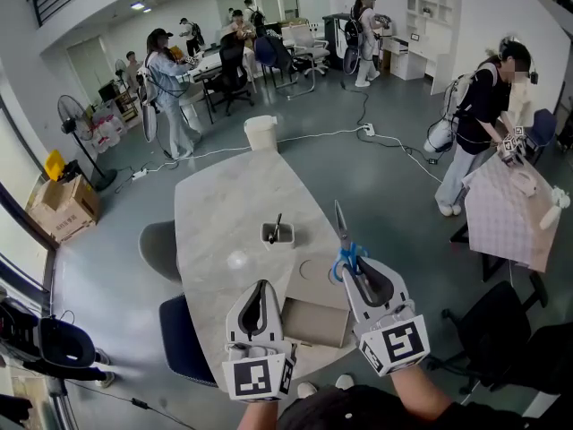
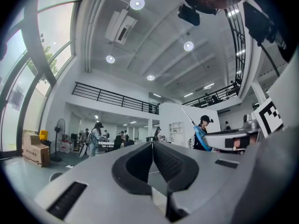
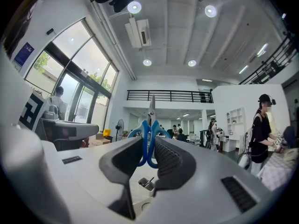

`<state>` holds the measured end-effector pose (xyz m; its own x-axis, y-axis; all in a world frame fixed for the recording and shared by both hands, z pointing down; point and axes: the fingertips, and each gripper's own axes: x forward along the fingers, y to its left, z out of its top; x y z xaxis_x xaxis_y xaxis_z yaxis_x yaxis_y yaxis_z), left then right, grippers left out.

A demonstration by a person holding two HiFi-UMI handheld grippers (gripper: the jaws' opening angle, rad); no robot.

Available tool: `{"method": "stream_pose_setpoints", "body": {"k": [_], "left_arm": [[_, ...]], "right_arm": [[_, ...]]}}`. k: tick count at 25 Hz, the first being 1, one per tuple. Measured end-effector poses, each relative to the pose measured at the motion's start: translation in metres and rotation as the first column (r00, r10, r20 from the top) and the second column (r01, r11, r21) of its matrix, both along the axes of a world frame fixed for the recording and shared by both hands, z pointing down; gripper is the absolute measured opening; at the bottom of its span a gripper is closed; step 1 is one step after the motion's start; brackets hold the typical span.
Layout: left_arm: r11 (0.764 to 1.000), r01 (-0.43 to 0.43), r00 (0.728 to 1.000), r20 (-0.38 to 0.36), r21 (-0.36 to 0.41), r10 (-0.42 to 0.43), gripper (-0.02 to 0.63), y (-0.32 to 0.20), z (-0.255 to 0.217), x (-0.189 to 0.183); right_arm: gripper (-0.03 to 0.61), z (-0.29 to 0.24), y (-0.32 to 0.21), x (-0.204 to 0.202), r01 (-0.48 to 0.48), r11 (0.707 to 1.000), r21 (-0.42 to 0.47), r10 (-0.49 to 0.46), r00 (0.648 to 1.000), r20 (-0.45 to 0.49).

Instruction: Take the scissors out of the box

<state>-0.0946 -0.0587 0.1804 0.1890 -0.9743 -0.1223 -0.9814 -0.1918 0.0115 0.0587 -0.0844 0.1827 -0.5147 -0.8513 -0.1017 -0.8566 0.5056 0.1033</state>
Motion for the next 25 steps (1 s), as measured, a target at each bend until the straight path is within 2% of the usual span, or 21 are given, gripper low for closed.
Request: {"method": "stream_pose_setpoints", "body": {"k": [25], "left_arm": [[1.000, -0.003, 1.000, -0.015, -0.002, 0.003, 0.017, 0.009, -0.006, -0.008]], "right_arm": [[0.077, -0.007, 0.010, -0.007, 0.000, 1.000, -0.003, 0.000, 1.000, 0.014]]}}
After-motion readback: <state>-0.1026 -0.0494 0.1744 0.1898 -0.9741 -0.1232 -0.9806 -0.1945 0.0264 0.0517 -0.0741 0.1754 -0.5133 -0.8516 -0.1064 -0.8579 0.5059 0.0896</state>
